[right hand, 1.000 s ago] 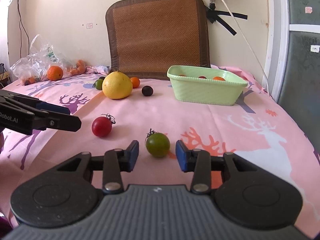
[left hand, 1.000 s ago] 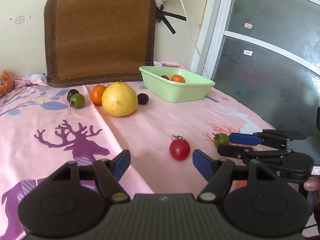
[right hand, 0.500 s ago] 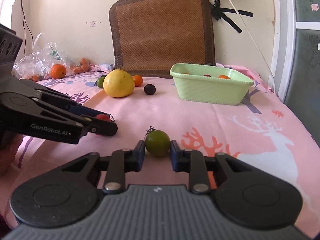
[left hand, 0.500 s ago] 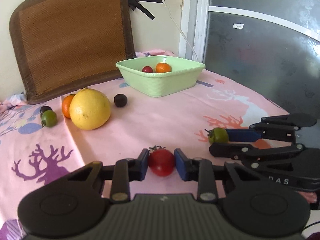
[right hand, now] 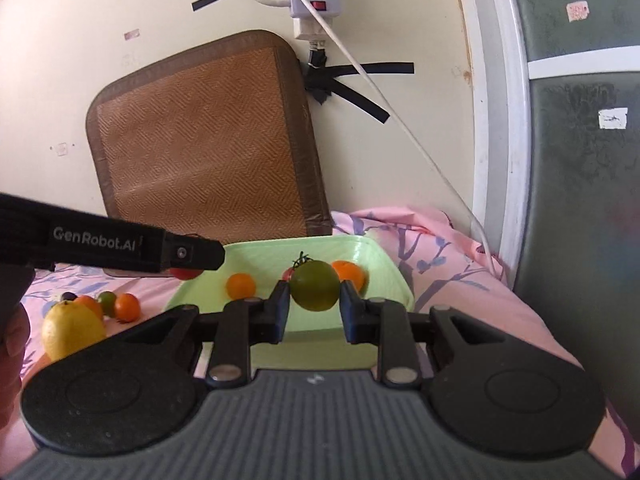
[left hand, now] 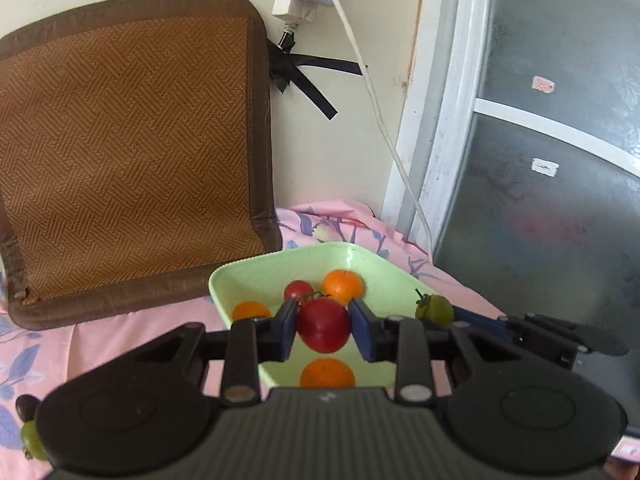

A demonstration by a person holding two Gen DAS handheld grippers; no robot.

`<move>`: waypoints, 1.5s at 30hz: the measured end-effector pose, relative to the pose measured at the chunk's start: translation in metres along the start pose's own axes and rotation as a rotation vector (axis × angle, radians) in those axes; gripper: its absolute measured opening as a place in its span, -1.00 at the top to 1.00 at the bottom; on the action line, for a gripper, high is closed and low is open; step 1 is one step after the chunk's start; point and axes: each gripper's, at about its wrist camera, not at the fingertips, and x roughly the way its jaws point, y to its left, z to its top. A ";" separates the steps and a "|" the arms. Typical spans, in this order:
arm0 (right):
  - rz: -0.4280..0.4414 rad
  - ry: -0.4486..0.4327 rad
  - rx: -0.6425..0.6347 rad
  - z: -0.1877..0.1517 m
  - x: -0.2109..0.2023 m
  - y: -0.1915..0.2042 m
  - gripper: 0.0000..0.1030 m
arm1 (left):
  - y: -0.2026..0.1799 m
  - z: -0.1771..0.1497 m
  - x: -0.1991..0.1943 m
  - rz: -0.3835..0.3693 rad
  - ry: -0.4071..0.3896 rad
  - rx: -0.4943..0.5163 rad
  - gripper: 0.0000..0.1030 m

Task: Organize fruits
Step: 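Lower both tomatoes into the basket and open both tools, then withdraw both tools from the basket toward the remaining fruit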

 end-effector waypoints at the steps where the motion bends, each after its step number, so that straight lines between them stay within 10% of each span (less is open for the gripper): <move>1: -0.002 0.007 -0.001 0.000 0.004 0.000 0.42 | 0.000 0.003 0.010 -0.001 0.009 -0.005 0.45; 9: -0.009 0.021 0.029 0.000 0.014 -0.005 0.38 | -0.003 -0.006 0.048 -0.003 0.067 0.015 0.33; 13: -0.012 -0.023 0.056 0.000 0.006 -0.008 0.04 | 0.005 -0.006 0.042 0.000 0.062 -0.028 0.04; 25: -0.049 -0.129 0.090 -0.001 -0.028 0.005 0.04 | 0.022 -0.049 -0.097 0.005 -0.064 0.101 -0.08; 36: 0.173 0.066 0.117 -0.027 -0.043 0.102 0.04 | 0.126 -0.093 -0.144 0.312 -0.011 0.040 -0.10; 45: 0.203 0.149 0.046 -0.033 -0.034 0.161 0.04 | 0.150 -0.108 -0.144 0.304 0.002 -0.039 -0.10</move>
